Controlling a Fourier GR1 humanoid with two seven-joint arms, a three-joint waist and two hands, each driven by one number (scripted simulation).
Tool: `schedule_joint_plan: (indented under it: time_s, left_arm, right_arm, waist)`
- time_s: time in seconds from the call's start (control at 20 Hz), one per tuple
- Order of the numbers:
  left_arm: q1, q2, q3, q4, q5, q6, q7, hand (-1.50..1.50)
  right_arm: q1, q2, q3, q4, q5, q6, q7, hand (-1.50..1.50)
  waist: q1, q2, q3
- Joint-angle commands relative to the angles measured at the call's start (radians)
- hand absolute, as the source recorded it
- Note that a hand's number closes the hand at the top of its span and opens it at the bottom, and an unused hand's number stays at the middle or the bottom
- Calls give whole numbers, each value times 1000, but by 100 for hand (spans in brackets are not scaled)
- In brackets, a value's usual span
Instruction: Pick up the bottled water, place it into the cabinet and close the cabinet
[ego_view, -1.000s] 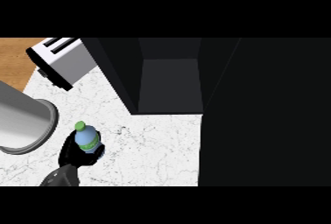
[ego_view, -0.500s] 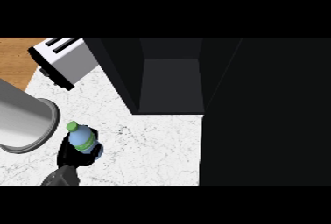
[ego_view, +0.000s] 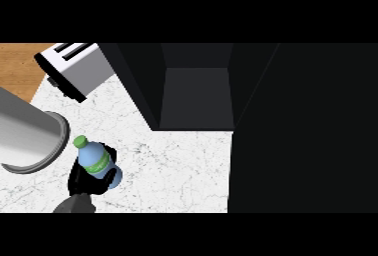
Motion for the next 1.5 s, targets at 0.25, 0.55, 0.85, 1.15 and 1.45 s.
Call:
schedule_joint_plan:
  time_s: [0.25,0.55,0.85,1.15,1.45]
  left_arm:
    - [89,-64,-174,-408,78,186,213,150]
    - [16,-65,-394,-480,86,453,181,150]
    - [-107,-65,-487,-542,65,654,263,150]
    - [-289,-65,-577,-470,86,849,271,150]
    - [-471,-65,-548,-344,-33,944,306,150]
  right_arm:
    - [43,-46,-35,-27,-80,46,-14,-150]
    - [8,-20,17,37,-27,34,-47,-150]
    - [6,-22,35,-86,-30,-35,75,-150]
    - [-35,8,30,80,-14,-14,-62,-150]
    - [59,-24,79,-8,-8,-4,-54,-150]
  waist:
    - [-6,0,0]
    - [-13,2,-1]
    - [-14,3,-1]
    - [-18,4,-1]
    - [-32,4,0]
